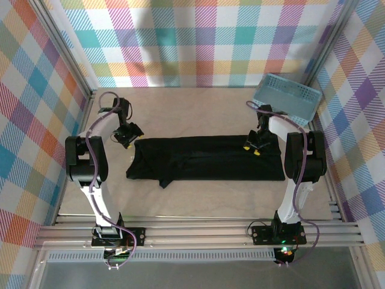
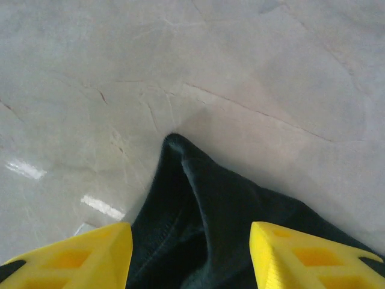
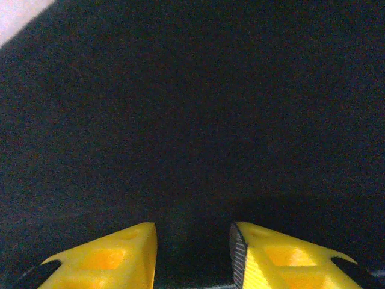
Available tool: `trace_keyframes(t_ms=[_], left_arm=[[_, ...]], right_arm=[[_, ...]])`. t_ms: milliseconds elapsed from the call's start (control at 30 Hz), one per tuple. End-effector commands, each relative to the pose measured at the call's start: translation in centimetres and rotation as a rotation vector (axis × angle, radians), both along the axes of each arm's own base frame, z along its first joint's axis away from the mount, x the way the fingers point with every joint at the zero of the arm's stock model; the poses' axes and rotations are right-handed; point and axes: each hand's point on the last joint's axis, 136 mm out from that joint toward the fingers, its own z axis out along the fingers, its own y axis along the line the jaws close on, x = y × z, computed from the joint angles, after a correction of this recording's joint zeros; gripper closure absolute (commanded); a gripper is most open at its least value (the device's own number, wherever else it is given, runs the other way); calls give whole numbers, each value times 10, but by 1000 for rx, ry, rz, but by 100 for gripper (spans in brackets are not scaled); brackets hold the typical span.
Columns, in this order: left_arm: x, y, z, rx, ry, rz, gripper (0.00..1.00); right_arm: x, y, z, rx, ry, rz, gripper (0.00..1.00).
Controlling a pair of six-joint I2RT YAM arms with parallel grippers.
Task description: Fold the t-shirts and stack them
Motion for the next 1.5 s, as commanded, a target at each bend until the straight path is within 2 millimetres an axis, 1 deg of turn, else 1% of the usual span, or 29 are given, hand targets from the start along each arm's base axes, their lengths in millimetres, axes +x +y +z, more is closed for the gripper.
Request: trace_keyframes(t_ms=[0, 100, 167, 233, 300, 333, 367, 400, 467, 533, 567, 600, 667, 700, 767, 800, 833, 867, 900, 967, 1000, 1033, 1067, 1100, 1167, 1267, 1333, 1400, 1467], left_arm=[[-2, -20, -6, -75, 3, 38, 46], [6, -27, -10, -87, -9, 44, 51], [11, -25, -14, -75, -6, 43, 62], [16, -19, -18, -36, 7, 26, 72], [21, -11, -22, 1, 23, 9, 86], [24, -3, -22, 34, 25, 7, 93], [28, 5, -23, 57, 24, 12, 96], [30, 9, -24, 64, 25, 18, 97], [34, 18, -31, 61, 46, 37, 97], [36, 20, -34, 59, 61, 35, 97], [37, 20, -33, 56, 60, 32, 95], [37, 18, -32, 49, 58, 30, 91], [33, 18, -21, 65, 49, 32, 65], [28, 21, -13, 102, 50, 36, 55], [19, 21, 14, 187, 17, 27, 51], [17, 15, 28, 212, -21, 12, 51], [15, 0, 41, 217, -69, -20, 49], [16, -19, 51, 203, -116, -62, 49], [16, -40, 56, 171, -153, -114, 49], [22, -102, 59, 6, -258, -268, 52], [23, -126, 55, -63, -283, -324, 54], [22, -145, 48, -109, -287, -377, 56], [23, -156, 41, -132, -279, -419, 56], [23, -164, 33, -142, -265, -453, 57], [26, -172, 20, -151, -241, -497, 57], [27, -186, 9, -184, -220, -590, 57], [23, -192, 2, -174, -190, -654, 60], [17, -190, -7, -149, -160, -678, 65], [8, -187, -12, -128, -140, -675, 66]], right_arm=[[-14, -5, -14, -19, 64, 5, 63], [-14, -5, -15, -24, 66, 11, 63], [-15, -6, -15, -29, 68, 15, 63], [-16, -8, -16, -39, 76, 17, 63], [-18, -11, -16, -55, 82, 19, 64], [-20, -12, -16, -64, 89, 18, 66], [-21, -14, -18, -72, 98, 19, 67], [-23, -15, -19, -79, 105, 21, 68], [-26, -17, -23, -88, 124, 27, 68], [-26, -16, -24, -83, 124, 28, 68], [-25, -15, -24, -80, 120, 31, 68], [-24, -14, -23, -76, 110, 35, 68], [-21, -13, -19, -72, 86, 48, 68], [-18, -13, -17, -74, 74, 55, 68], [-14, -12, -12, -73, 52, 71, 68], [-12, -12, -9, -73, 42, 78, 67], [-10, -11, -5, -72, 27, 85, 67], [-9, -10, -1, -72, 12, 93, 67], [-7, -9, 2, -70, -3, 99, 67], [-6, -8, 6, -63, -16, 102, 66], [-5, -7, 7, -63, -18, 106, 66], [-6, -7, 7, -62, -16, 107, 66], [-6, -7, 7, -61, -17, 109, 66], [-6, -7, 7, -59, -14, 110, 66], [-7, -6, 7, -56, -13, 111, 66], [-7, -6, 8, -51, -12, 110, 66], [-7, -5, 8, -49, -12, 107, 66], [-7, -5, 8, -46, -14, 103, 66], [-7, -4, 8, -44, -14, 99, 66]])
